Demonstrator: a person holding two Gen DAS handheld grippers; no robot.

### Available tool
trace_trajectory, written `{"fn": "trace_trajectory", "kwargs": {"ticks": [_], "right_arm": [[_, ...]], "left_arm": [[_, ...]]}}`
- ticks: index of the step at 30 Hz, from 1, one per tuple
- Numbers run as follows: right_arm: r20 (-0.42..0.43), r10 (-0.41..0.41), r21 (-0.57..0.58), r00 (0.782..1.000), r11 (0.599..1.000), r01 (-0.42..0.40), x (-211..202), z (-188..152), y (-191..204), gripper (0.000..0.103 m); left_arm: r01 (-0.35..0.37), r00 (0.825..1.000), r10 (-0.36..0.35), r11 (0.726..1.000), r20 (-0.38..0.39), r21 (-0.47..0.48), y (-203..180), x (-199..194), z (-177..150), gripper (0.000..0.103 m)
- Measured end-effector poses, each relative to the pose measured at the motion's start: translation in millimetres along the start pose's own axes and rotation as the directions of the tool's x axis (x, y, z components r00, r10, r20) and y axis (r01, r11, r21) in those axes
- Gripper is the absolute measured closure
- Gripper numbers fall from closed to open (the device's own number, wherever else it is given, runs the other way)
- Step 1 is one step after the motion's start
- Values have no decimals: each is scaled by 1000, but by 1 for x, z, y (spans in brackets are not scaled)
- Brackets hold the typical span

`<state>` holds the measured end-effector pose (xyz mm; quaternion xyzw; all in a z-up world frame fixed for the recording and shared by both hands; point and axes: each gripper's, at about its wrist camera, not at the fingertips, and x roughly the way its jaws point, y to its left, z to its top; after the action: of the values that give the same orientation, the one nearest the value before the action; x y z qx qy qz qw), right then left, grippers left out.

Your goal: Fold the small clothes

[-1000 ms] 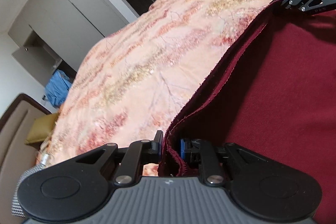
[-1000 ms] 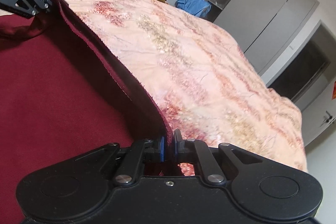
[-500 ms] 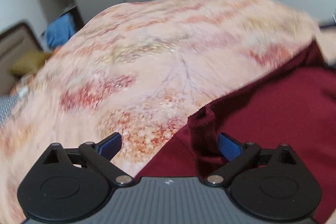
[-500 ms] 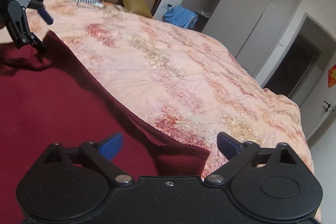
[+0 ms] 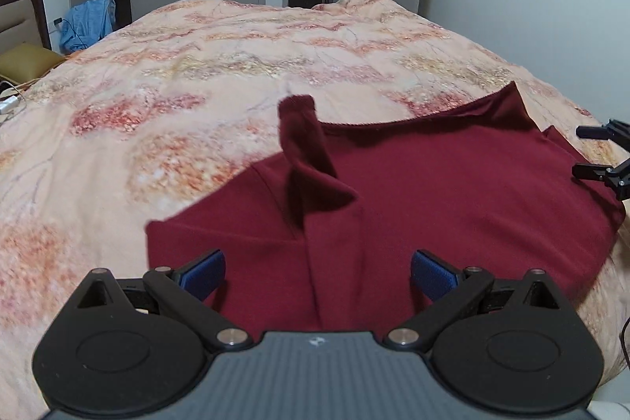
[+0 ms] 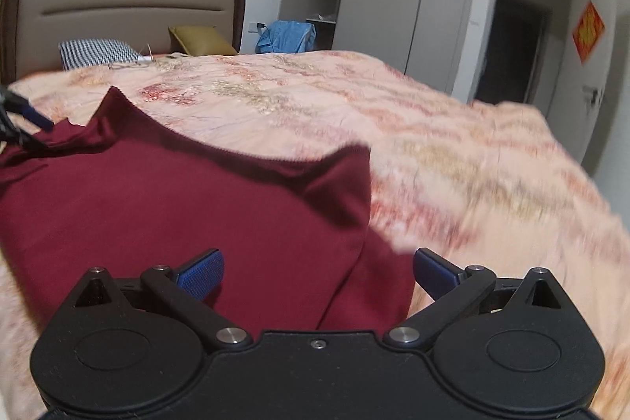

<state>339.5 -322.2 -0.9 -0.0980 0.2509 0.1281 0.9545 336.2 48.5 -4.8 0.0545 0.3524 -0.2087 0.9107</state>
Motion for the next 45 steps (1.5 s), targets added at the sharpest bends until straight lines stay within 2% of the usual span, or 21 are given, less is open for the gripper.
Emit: {"fn": "trace_trajectory", "kwargs": {"ticks": [3, 5, 6, 8, 9, 11, 12, 14, 16, 20, 21, 24, 26, 28, 30, 31, 36, 38, 39, 42, 45], "right_arm": [[-12, 15, 43, 1000, 999, -14, -4, -10, 3, 17], [-13, 23, 62, 1000, 998, -22, -6, -12, 4, 22], [-13, 26, 67, 1000, 997, -25, -6, -12, 6, 24], [-15, 31, 73, 999, 997, -29, -5, -11, 8, 28], [-19, 34, 77, 999, 996, -33, -3, -10, 8, 30], [-28, 42, 92, 999, 995, -39, 0, -8, 9, 44], [-33, 42, 102, 999, 994, -38, 2, -7, 10, 46], [-33, 32, 111, 999, 993, -29, 5, -5, 12, 46], [-26, 30, 116, 999, 993, -27, 6, -3, 13, 46], [-27, 27, 100, 999, 995, -24, 11, -6, 18, 44], [-27, 21, 89, 999, 996, -19, 12, -7, 20, 44], [-21, -14, 62, 1000, 998, 15, 12, -9, 25, 37], [-8, -47, 45, 999, 998, 47, 9, -11, 27, 27], [13, -86, 37, 996, 996, 86, 4, -14, 29, 18], [32, -130, 37, 991, 991, 129, -1, -17, 30, 7], [41, -159, 39, 986, 987, 157, -3, -20, 31, 3], [82, -233, 64, 969, 971, 228, -12, -37, 32, 1], [92, -253, 92, 963, 965, 244, -13, -41, 31, 1], [92, -253, 106, 963, 964, 243, -13, -42, 30, 1], [91, -267, 127, 960, 959, 254, -11, -46, 31, 1], [79, -265, 124, 961, 959, 254, -4, -53, 31, 1]], "left_arm": [[6, 1000, -5, 998, 17, -64, -3, 0, -5, 25], [7, 1000, -4, 992, 21, -123, -1, -1, -4, 49], [-4, 1000, 7, 989, 20, -146, 0, -1, -4, 57], [-23, 1000, 26, 984, 14, -179, 2, -1, -2, 90], [-38, 999, 41, 980, 13, -198, 4, -1, -2, 95], [-60, 998, 67, 969, 22, -239, 9, -4, -2, 96], [-58, 997, 69, 963, 35, -263, 11, -7, -2, 96], [-36, 996, 62, 945, 69, -326, 17, -15, -3, 97], [-7, 993, 55, 914, 108, -406, 27, -24, -6, 97], [-16, 995, 65, 847, 73, -531, 53, -20, -23, 98], [-21, 996, 62, 842, 58, -540, 56, -16, -27, 98], [-35, 996, 74, 853, 54, -521, 53, -10, -32, 98], [-27, 996, 69, 843, 58, -537, 52, -10, -32, 97], [-27, 996, 70, 845, 61, -535, 49, -12, -31, 96], [-39, 994, 88, 850, 69, -525, 43, -18, -32, 92], [-44, 993, 95, 855, 72, -517, 39, -22, -33, 86], [-127, 982, 176, 890, 73, -437, 11, -40, -38, 51], [-148, 974, 205, 896, 93, -419, -3, -49, -41, 8], [-174, 966, 237, 891, 102, -420, -10, -53, -44, 0], [-222, 952, 287, 890, 111, -398, -29, -59, -52, 0], [-261, 946, 316, 875, 72, -409, -39, -55, -64, 0]]}}
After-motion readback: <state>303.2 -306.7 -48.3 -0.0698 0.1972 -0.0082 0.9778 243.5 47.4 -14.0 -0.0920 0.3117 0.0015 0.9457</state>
